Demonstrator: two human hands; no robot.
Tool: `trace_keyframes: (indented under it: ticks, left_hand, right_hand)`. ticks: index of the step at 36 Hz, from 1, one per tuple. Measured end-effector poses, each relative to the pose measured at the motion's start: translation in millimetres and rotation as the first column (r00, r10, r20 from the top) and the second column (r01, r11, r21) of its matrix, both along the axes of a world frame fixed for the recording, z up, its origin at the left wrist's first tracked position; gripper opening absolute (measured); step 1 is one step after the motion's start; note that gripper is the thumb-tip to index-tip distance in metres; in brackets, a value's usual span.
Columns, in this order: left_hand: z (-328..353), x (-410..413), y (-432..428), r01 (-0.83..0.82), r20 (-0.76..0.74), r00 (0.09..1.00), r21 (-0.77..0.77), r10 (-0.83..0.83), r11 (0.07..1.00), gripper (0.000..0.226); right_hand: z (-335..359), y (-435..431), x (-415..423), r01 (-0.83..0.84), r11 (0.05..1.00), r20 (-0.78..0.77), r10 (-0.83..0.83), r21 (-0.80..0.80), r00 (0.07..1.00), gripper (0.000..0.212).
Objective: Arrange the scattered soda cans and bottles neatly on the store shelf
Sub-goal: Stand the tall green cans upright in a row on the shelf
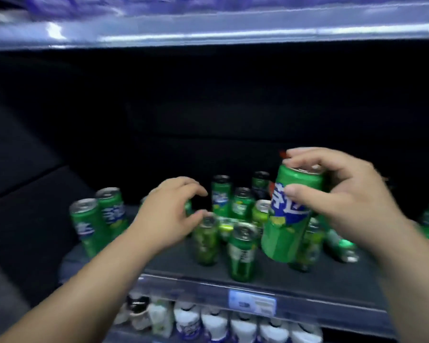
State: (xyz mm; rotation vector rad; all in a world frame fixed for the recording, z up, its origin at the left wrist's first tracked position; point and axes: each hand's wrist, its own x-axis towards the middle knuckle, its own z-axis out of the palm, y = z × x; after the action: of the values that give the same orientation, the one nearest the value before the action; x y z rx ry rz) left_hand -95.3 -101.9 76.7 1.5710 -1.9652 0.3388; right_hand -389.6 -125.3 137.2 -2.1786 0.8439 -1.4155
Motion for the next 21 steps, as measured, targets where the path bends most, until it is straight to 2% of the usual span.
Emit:
trace_keyframes:
  ticks: [4, 6, 9, 14, 18, 21]
  left_hand:
    - [0.7, 77.1, 37.6, -0.193, -0.094, 0.977, -0.014, 0.191, 0.981, 0.035]
    - [-1.7, 104.1, 53.4, -0.282, -0.095, 0.955, 0.008, 0.282, 0.959, 0.038]
    - [-9.5, 138.2, 64.0, -0.361, -0.113, 0.924, 0.058, 0.365, 0.931, 0.046]
    - [-21.6, 184.4, 59.5, -0.341, -0.211, 0.903, 0.181, 0.375, 0.922, 0.054]
    - [-26.5, 206.6, 52.7, -0.229, -0.307, 0.897, 0.290, 0.317, 0.929, 0.054]
    - [-33.7, 220.1, 48.5, -0.168, -0.331, 0.903, 0.311, 0.272, 0.935, 0.048]
  right_hand:
    - [-3.1, -1.7, 61.7, -0.196, 0.978, 0.059, 0.192, 0.073, 0.980, 0.058]
    - [-8.8, -3.7, 93.4, -0.232, 0.969, 0.064, 0.227, 0.083, 0.972, 0.056]
    - [-17.6, -7.5, 138.4, -0.224, 0.971, 0.061, 0.219, 0.089, 0.974, 0.036]
    - [-38.8, -22.8, 196.9, -0.218, 0.952, -0.007, 0.225, 0.216, 0.974, 0.044]
    - [-59.1, -33.6, 232.9, -0.221, 0.938, -0.087, 0.252, 0.266, 0.964, 0.045]
    - [-72.9, -37.3, 255.0, -0.199, 0.930, -0.166, 0.259, 0.308, 0.952, 0.052]
